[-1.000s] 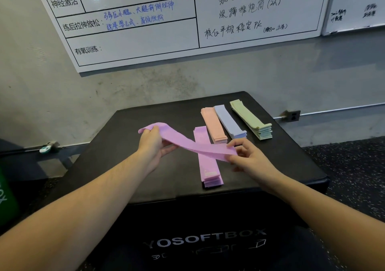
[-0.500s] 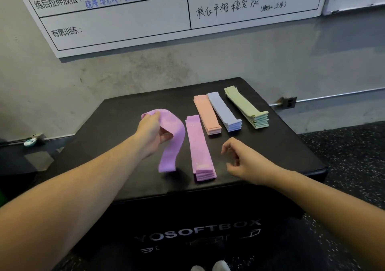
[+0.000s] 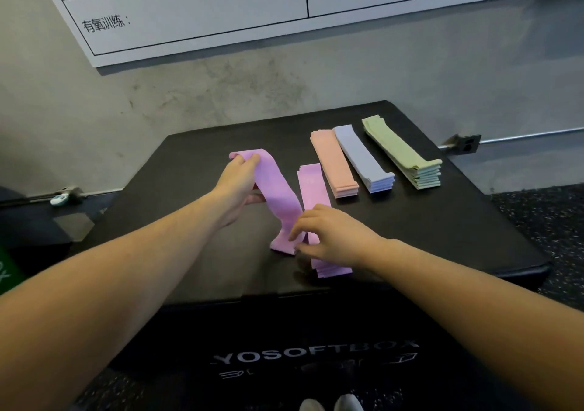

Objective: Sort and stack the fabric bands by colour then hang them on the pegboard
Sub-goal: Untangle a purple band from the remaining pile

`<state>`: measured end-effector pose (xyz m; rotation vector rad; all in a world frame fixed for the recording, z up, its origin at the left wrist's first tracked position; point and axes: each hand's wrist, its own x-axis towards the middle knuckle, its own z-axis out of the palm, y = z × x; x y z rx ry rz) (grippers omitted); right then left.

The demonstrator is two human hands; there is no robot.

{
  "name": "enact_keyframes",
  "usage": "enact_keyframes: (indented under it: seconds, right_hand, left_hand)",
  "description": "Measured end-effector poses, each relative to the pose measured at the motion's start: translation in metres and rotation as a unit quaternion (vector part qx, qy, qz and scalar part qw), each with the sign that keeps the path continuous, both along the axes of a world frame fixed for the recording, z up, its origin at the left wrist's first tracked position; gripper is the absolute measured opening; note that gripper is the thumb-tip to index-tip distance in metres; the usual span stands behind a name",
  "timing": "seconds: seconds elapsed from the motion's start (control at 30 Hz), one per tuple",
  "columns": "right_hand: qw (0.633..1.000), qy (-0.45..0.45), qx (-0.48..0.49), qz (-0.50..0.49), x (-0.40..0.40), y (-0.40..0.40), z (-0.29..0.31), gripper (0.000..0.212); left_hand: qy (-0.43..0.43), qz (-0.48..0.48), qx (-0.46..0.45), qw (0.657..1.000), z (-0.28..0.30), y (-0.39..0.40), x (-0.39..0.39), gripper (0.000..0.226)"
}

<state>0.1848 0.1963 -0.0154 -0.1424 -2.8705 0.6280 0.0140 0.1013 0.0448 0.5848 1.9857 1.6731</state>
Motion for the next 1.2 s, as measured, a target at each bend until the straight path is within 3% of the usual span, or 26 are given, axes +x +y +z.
enact_keyframes:
  seconds: [0.17,0.33,0.47,0.67,0.77,0.87,1.2]
  right_hand:
    - [0.996,-0.063,0.056,0.0,-0.033,-0.005,-0.014,0.042]
    - [0.992,-0.054,0.11,0.029,-0.044,-0.005,-0.02,0.027]
    - [0.997,0.003,0.056,0.047,-0.037,0.0,-0.008,0.021]
    - [0.995,0.001,0.069,0.075,0.001,0.023,0.016,0.022]
    - [0.993,0.003,0.09,0.077,0.021,0.034,0.018,0.021]
    - [0.989,0.014,0.119,0.09,0.036,0.038,0.011,0.024]
    - [0.989,-0.023,0.087,0.118,0.034,0.036,-0.026,0.016]
  left_hand:
    - [0.012,-0.005,-0.019,1.0,-0.014,0.003,-0.024,0.027]
    - [0.023,-0.027,-0.031,0.999,-0.024,0.007,-0.048,0.03]
    - [0.02,-0.005,-0.017,1.0,-0.022,0.019,-0.064,0.033]
    - [-0.068,-0.007,0.061,0.996,-0.016,0.048,-0.06,0.029]
    - [-0.127,0.005,0.056,0.99,-0.025,0.069,-0.058,0.044]
    - [-0.145,-0.007,0.05,0.988,-0.034,0.089,-0.045,0.039]
    - [0.047,-0.046,-0.133,0.989,-0.068,0.123,-0.043,0.019]
